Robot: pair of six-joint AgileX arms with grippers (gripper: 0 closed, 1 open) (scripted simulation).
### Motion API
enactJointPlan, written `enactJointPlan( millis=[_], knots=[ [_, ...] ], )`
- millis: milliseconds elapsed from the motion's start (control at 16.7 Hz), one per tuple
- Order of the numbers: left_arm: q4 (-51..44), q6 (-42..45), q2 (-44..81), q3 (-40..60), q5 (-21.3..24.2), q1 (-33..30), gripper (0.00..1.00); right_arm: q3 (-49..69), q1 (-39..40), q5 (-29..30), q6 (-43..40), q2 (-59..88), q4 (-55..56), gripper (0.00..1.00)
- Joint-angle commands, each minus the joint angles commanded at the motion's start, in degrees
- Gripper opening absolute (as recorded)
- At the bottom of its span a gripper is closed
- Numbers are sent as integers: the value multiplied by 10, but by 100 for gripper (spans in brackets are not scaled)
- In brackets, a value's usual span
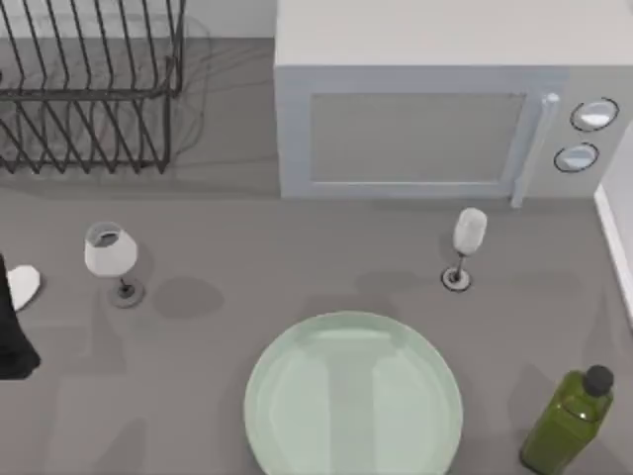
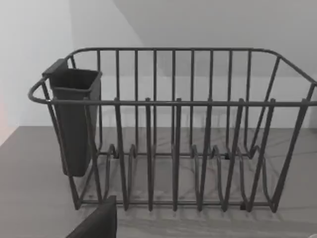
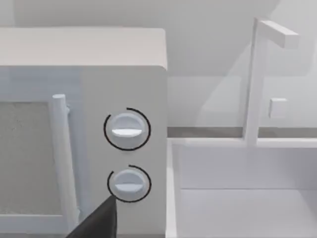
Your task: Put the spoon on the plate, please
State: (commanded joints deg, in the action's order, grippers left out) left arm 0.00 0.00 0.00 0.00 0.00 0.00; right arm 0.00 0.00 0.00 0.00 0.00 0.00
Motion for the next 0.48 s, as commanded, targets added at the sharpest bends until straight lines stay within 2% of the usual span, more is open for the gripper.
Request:
enactJointPlan(
  millis=[240, 480],
  knots=[
    [-14, 14, 19, 18, 1, 5, 100, 0, 0, 0, 0, 0, 0, 100],
    [-99, 87, 128, 103, 4, 31, 100, 0, 0, 0, 0, 0, 0, 100]
  ],
)
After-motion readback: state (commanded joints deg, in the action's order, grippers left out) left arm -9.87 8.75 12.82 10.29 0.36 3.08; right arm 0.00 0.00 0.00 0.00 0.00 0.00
